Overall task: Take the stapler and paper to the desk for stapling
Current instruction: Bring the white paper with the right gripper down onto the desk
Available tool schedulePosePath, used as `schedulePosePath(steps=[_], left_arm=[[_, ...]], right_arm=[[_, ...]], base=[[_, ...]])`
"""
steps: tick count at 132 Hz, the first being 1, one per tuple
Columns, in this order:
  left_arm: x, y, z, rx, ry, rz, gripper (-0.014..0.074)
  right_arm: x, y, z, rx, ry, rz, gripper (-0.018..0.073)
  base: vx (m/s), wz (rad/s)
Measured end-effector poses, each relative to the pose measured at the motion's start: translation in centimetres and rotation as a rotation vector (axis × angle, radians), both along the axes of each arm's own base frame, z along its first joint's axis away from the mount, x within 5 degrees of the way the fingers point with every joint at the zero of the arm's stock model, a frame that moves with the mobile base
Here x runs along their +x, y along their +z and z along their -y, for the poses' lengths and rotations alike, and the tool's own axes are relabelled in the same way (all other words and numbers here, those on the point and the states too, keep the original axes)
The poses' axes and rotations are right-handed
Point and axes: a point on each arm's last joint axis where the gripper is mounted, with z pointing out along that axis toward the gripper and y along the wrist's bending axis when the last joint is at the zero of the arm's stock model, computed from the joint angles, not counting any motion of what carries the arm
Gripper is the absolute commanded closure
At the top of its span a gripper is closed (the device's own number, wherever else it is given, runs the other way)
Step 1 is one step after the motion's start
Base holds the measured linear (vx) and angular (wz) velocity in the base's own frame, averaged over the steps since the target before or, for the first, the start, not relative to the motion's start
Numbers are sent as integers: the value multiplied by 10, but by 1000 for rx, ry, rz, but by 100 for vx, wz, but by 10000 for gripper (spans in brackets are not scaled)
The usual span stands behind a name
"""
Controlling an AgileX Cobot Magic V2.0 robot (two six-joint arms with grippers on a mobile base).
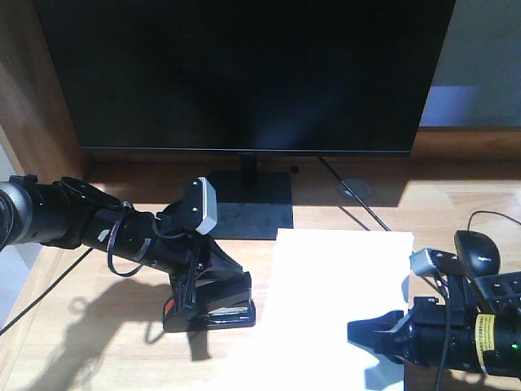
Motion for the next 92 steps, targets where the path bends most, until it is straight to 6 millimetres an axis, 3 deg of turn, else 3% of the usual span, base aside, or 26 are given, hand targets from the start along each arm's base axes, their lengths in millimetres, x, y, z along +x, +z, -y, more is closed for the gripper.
schedulePosePath(steps=[44,92], left_arm=[[0,0,0,0,0,0,603],[0,0,0,0,0,0,603]], right_arm=[[14,2,-3,68,-3,-5,562],[36,-21,-6,164,-61,-143,562]], base=[[0,0],[0,0]])
